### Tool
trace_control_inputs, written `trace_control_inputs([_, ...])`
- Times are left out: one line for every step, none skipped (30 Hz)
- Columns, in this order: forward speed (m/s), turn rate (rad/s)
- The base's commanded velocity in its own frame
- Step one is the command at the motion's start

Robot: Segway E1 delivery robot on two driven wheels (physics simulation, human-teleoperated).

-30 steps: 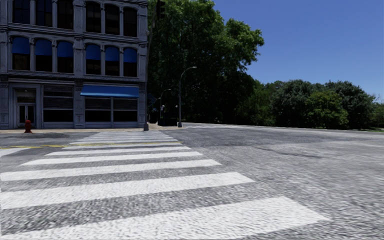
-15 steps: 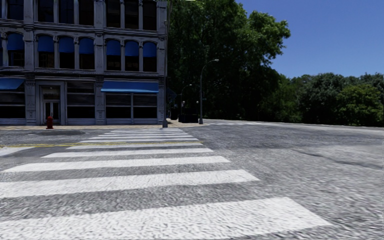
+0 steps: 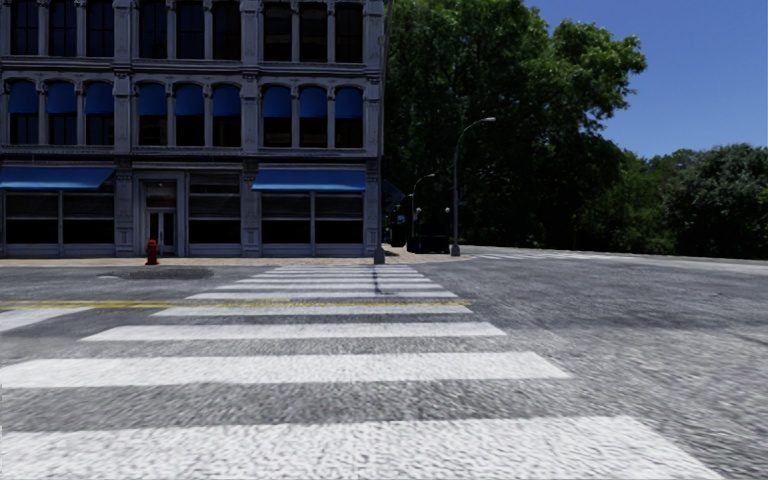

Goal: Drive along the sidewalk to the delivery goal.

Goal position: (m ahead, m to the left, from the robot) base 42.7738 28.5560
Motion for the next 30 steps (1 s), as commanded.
trace_control_inputs([2.0,0.0])
trace_control_inputs([2.0,0.0])
trace_control_inputs([2.0,0.0])
trace_control_inputs([2.0,0.0])
trace_control_inputs([2.0,0.0])
trace_control_inputs([2.0,0.0])
trace_control_inputs([2.0,0.0])
trace_control_inputs([2.0,0.0])
trace_control_inputs([2.0,0.0])
trace_control_inputs([2.0,0.0])
trace_control_inputs([2.0,0.0])
trace_control_inputs([2.0,0.0])
trace_control_inputs([2.0,0.0])
trace_control_inputs([2.0,0.19])
trace_control_inputs([2.0,0.59])
trace_control_inputs([2.0,0.59])
trace_control_inputs([2.0,0.7])
trace_control_inputs([2.0,0.73])
trace_control_inputs([2.0,0.24])
trace_control_inputs([2.0,0.06])
trace_control_inputs([2.0,0.06])
trace_control_inputs([2.0,0.0])
trace_control_inputs([2.0,0.0])
trace_control_inputs([2.0,0.0])
trace_control_inputs([2.0,0.0])
trace_control_inputs([2.0,0.0])
trace_control_inputs([2.0,0.0])
trace_control_inputs([2.0,0.0])
trace_control_inputs([2.0,0.0])
trace_control_inputs([2.0,0.0])
